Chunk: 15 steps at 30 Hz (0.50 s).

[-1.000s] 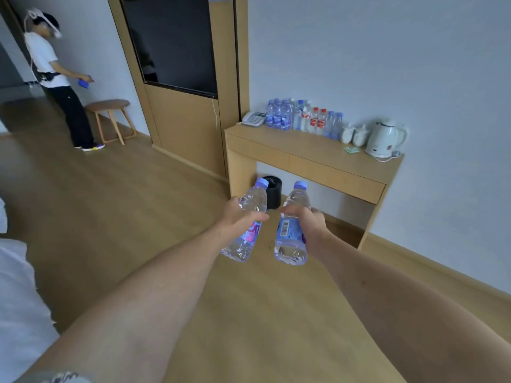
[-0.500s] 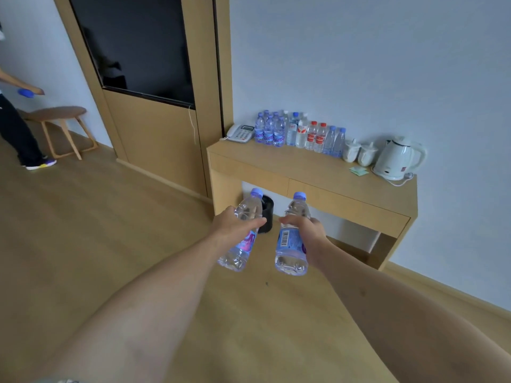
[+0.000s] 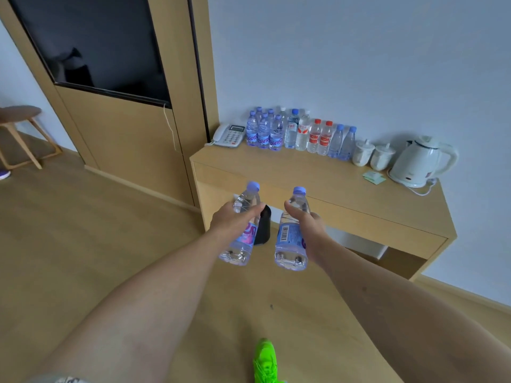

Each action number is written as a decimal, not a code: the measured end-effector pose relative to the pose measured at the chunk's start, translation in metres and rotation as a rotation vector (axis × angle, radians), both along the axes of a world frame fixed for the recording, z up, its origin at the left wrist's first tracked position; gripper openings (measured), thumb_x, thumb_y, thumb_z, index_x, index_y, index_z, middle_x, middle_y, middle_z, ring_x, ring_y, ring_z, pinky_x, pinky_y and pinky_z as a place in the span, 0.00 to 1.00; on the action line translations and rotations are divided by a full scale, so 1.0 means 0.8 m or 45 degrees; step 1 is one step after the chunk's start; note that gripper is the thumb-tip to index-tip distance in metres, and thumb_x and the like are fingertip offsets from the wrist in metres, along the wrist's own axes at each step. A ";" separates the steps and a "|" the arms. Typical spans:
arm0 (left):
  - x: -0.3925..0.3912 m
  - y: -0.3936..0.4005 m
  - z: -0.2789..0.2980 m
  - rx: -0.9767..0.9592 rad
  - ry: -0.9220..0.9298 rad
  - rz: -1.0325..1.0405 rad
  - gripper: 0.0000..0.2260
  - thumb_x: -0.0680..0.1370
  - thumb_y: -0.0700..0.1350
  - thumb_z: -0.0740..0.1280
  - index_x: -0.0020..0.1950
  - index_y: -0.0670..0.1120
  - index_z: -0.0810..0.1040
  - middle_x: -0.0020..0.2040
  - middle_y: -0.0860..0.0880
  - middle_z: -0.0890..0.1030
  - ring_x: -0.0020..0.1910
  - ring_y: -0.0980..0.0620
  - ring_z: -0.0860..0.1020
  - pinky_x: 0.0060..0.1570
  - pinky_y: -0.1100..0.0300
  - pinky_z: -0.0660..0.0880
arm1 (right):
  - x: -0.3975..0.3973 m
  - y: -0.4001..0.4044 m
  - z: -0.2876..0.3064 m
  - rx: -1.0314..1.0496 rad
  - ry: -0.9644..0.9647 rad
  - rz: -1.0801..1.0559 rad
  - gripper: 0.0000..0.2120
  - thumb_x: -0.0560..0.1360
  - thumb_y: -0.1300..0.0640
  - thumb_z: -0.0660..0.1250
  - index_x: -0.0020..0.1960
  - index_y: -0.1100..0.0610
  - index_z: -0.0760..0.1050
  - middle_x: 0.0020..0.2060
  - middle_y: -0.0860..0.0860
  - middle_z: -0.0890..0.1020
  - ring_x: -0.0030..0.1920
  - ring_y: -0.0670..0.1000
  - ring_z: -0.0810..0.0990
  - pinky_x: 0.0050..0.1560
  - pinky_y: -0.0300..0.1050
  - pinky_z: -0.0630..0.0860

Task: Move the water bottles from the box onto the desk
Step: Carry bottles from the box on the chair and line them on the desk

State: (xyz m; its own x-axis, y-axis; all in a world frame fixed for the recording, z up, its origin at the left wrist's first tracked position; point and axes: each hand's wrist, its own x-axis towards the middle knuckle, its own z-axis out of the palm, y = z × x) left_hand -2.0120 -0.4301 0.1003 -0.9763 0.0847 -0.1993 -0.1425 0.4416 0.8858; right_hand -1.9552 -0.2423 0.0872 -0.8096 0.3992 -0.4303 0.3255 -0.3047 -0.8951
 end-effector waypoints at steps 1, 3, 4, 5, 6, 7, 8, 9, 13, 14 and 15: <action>-0.024 0.007 -0.001 -0.014 -0.003 -0.003 0.29 0.59 0.78 0.71 0.47 0.57 0.77 0.46 0.57 0.81 0.45 0.56 0.80 0.37 0.58 0.71 | -0.024 0.006 -0.004 -0.006 0.005 -0.010 0.23 0.69 0.43 0.80 0.54 0.52 0.73 0.44 0.57 0.84 0.33 0.55 0.87 0.34 0.52 0.83; -0.075 0.023 -0.005 -0.031 -0.016 -0.019 0.33 0.58 0.79 0.70 0.49 0.56 0.77 0.47 0.54 0.81 0.45 0.54 0.80 0.37 0.57 0.70 | -0.074 0.020 -0.013 -0.019 0.009 -0.019 0.25 0.69 0.42 0.80 0.56 0.53 0.73 0.47 0.57 0.84 0.38 0.58 0.88 0.41 0.58 0.85; -0.100 0.033 -0.006 -0.037 -0.023 -0.020 0.34 0.58 0.80 0.69 0.49 0.55 0.77 0.46 0.53 0.81 0.44 0.53 0.79 0.36 0.56 0.69 | -0.101 0.027 -0.016 -0.028 0.004 -0.020 0.26 0.68 0.42 0.79 0.57 0.54 0.73 0.49 0.58 0.84 0.41 0.59 0.88 0.45 0.60 0.85; -0.126 0.042 -0.007 -0.043 -0.032 -0.019 0.34 0.58 0.80 0.69 0.49 0.54 0.76 0.46 0.53 0.81 0.44 0.53 0.80 0.36 0.56 0.69 | -0.127 0.034 -0.018 -0.046 -0.008 -0.024 0.27 0.68 0.41 0.79 0.58 0.54 0.72 0.51 0.59 0.84 0.43 0.60 0.88 0.45 0.60 0.85; -0.151 0.051 -0.008 -0.048 -0.040 -0.024 0.33 0.58 0.80 0.70 0.48 0.55 0.76 0.46 0.54 0.80 0.44 0.54 0.79 0.36 0.57 0.70 | -0.151 0.041 -0.019 -0.067 -0.021 -0.030 0.29 0.69 0.41 0.79 0.60 0.55 0.72 0.52 0.59 0.84 0.43 0.60 0.88 0.42 0.58 0.85; -0.175 0.060 -0.007 -0.049 -0.045 -0.039 0.32 0.58 0.79 0.70 0.48 0.56 0.75 0.46 0.55 0.80 0.44 0.55 0.79 0.37 0.57 0.70 | -0.175 0.048 -0.019 -0.082 -0.031 -0.031 0.30 0.69 0.41 0.79 0.61 0.55 0.72 0.52 0.59 0.84 0.41 0.59 0.88 0.38 0.55 0.85; -0.197 0.069 -0.006 -0.050 -0.046 -0.055 0.32 0.58 0.79 0.70 0.48 0.56 0.75 0.47 0.55 0.80 0.44 0.56 0.79 0.37 0.58 0.71 | -0.197 0.054 -0.019 -0.086 -0.037 -0.025 0.31 0.69 0.41 0.79 0.63 0.55 0.71 0.52 0.58 0.84 0.40 0.57 0.88 0.36 0.52 0.84; -0.220 0.078 -0.004 -0.055 -0.041 -0.059 0.32 0.59 0.78 0.70 0.48 0.55 0.77 0.47 0.55 0.81 0.45 0.55 0.80 0.39 0.58 0.73 | -0.219 0.062 -0.018 -0.079 -0.038 -0.023 0.31 0.69 0.41 0.79 0.63 0.55 0.71 0.52 0.58 0.84 0.39 0.57 0.88 0.35 0.50 0.83; -0.308 0.110 -0.004 -0.032 -0.015 -0.066 0.30 0.66 0.76 0.70 0.51 0.52 0.79 0.49 0.50 0.83 0.47 0.49 0.82 0.48 0.54 0.79 | -0.297 0.089 -0.012 -0.093 -0.053 -0.058 0.32 0.70 0.40 0.78 0.64 0.55 0.69 0.51 0.59 0.83 0.35 0.55 0.87 0.31 0.49 0.82; -0.326 0.117 -0.005 -0.029 -0.014 -0.086 0.29 0.67 0.75 0.69 0.52 0.52 0.78 0.49 0.51 0.82 0.48 0.49 0.82 0.49 0.53 0.79 | -0.313 0.094 -0.012 -0.109 -0.059 -0.063 0.32 0.70 0.39 0.78 0.64 0.55 0.68 0.52 0.60 0.83 0.36 0.56 0.87 0.31 0.50 0.82; -0.344 0.124 -0.006 -0.025 -0.015 -0.109 0.28 0.68 0.75 0.68 0.53 0.53 0.78 0.50 0.51 0.82 0.48 0.50 0.81 0.50 0.54 0.78 | -0.329 0.098 -0.013 -0.123 -0.066 -0.068 0.33 0.70 0.38 0.77 0.65 0.54 0.68 0.53 0.61 0.83 0.37 0.58 0.87 0.33 0.52 0.83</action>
State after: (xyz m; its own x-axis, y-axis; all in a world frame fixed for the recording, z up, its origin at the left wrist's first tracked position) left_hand -2.2870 -0.3311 0.0952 -0.9632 0.1639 -0.2133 -0.1139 0.4699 0.8753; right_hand -2.2184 -0.1638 0.0770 -0.7642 0.3956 -0.5095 0.3514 -0.4070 -0.8431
